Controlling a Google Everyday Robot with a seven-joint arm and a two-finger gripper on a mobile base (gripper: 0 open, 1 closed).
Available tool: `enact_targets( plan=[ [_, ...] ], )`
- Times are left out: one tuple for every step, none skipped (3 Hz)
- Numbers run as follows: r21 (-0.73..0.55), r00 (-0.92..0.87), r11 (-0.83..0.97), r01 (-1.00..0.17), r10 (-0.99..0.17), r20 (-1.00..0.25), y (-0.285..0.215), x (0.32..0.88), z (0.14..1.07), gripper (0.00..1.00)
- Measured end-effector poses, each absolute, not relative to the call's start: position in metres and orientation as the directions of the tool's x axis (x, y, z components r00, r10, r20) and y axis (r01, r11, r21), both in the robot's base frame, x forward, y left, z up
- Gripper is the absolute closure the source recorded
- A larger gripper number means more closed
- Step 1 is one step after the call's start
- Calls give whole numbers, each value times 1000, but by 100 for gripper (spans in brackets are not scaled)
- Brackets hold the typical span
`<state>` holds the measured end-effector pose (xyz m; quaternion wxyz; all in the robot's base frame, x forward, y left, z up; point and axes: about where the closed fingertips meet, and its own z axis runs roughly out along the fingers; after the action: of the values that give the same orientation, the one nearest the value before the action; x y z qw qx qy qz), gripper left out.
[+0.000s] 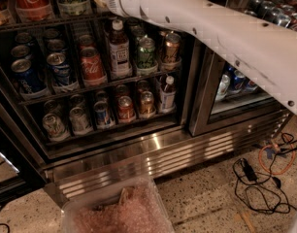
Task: Pick water bottle from top shelf of fridge
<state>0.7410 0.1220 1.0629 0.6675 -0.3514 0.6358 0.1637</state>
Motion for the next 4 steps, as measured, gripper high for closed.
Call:
enact_targets(
  plan=[
    [-271,157,694,-667,-225,-962,123,732,1071,100],
    [-282,179,689,-668,-219,-959,124,726,1079,100],
    [-291,195,685,-667,-216,-957,125,723,1086,100],
    [-309,226,678,-667,-211,-951,126,716,1098,100]
  ],
)
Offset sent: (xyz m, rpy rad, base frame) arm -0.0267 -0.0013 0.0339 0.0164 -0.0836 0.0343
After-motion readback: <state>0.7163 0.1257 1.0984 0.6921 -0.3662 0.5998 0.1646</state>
